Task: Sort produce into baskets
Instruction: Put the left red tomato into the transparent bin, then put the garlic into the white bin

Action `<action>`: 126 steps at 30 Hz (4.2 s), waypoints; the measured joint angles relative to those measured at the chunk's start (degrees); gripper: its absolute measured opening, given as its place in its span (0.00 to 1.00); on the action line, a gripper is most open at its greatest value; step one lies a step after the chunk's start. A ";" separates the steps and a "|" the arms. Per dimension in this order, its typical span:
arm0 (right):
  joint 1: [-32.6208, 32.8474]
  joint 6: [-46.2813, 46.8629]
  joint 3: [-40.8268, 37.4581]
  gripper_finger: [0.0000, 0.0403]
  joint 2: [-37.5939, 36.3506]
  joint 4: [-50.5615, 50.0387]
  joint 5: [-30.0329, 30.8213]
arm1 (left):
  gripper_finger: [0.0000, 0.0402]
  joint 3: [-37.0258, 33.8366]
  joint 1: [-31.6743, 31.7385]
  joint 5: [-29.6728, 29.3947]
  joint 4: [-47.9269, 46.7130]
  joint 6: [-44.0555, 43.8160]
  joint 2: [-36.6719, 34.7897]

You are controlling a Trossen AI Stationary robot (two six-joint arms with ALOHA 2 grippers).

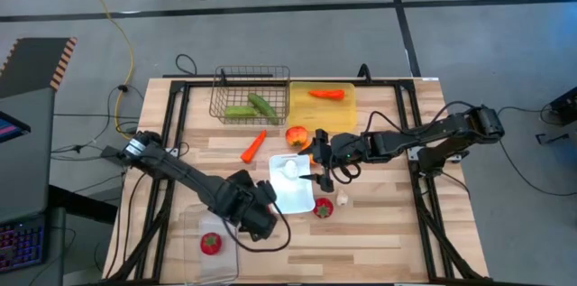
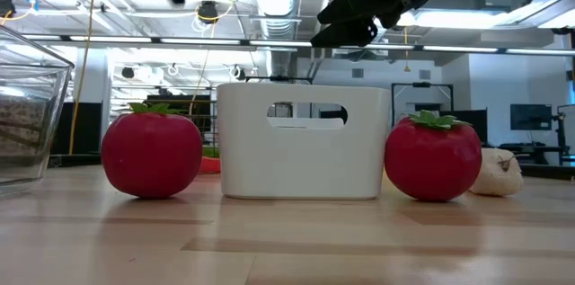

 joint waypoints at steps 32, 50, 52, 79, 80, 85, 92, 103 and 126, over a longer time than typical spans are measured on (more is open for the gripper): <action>7.74 -1.47 0.00 0.92 -13.29 -27.87 0.17 | 0.88 -24.48 4.08 9.55 25.01 6.45 0.02; 10.19 4.59 0.00 0.92 -12.97 -36.12 0.17 | 0.63 -28.06 4.14 8.78 26.69 6.30 0.02; 10.19 4.59 0.00 0.92 -12.97 -36.27 0.17 | 0.61 -28.06 4.14 8.81 26.66 6.30 0.02; 10.16 4.61 0.00 0.92 -12.95 -36.78 0.20 | 0.63 5.08 -0.88 17.22 -13.65 -1.33 -0.04; 10.16 4.61 0.00 0.92 -12.95 -36.78 0.20 | 0.63 4.79 -1.82 18.24 -13.95 -3.04 -0.07; 10.14 4.61 0.00 0.92 -12.95 -36.80 0.20 | 0.63 3.98 -6.55 21.55 -14.65 -8.62 -0.02; 10.14 4.61 0.00 0.92 -12.94 -36.78 0.19 | 0.63 4.00 -11.78 17.94 -14.52 -16.30 -0.02; 10.19 4.68 0.00 0.92 -12.92 -37.19 -0.47 | 0.78 4.00 -13.39 16.11 -14.37 -19.89 -0.02; 17.07 5.06 0.00 0.92 -0.71 -37.41 -2.82 | 0.87 4.00 -7.38 6.50 -9.59 -9.65 -0.02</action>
